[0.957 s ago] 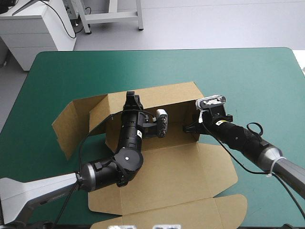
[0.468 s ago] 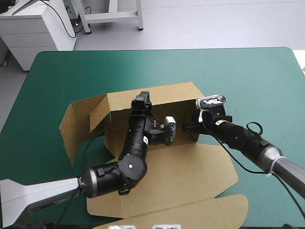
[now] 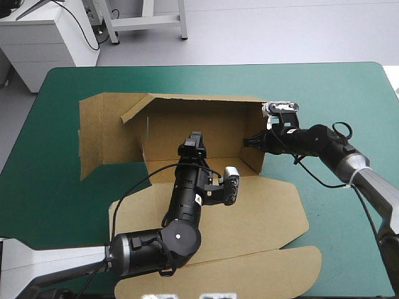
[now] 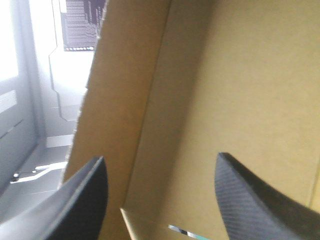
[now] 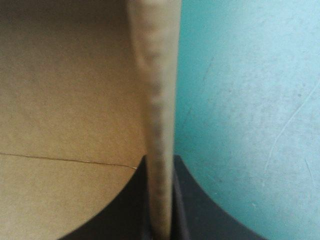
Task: Fold the box
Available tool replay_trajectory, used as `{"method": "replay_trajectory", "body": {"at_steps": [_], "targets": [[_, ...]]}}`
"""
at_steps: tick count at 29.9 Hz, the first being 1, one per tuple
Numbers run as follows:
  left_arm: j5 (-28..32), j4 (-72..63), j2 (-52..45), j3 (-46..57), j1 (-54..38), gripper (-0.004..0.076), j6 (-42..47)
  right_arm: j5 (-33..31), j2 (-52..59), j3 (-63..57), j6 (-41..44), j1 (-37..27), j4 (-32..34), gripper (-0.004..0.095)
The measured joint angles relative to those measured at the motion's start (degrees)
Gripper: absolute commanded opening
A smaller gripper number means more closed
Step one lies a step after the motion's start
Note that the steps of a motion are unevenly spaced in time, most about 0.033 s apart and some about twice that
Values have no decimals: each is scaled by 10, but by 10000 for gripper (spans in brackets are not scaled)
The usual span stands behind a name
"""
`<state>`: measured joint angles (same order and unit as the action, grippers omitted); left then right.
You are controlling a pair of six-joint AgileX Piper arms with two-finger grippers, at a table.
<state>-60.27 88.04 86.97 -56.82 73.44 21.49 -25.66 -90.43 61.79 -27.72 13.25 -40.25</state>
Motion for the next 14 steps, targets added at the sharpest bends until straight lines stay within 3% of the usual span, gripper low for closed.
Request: {"method": "replay_trajectory", "body": {"at_steps": [6, 7, 10, 14], "targets": [[26, -171, -20, -74, 0, 21, -127, -70, -16, 70, 129, -3, 146, -12], [28, -204, -27, -91, -1, -6, -152, -82, -18, 82, 152, -4, 177, -12], [36, -333, -45, -143, -18, -4, -232, -122, -21, 112, 206, -4, 255, -13], [21, -573, -69, -211, -113, -8, -365, -177, -23, 144, 247, -4, 320, -13]]}}
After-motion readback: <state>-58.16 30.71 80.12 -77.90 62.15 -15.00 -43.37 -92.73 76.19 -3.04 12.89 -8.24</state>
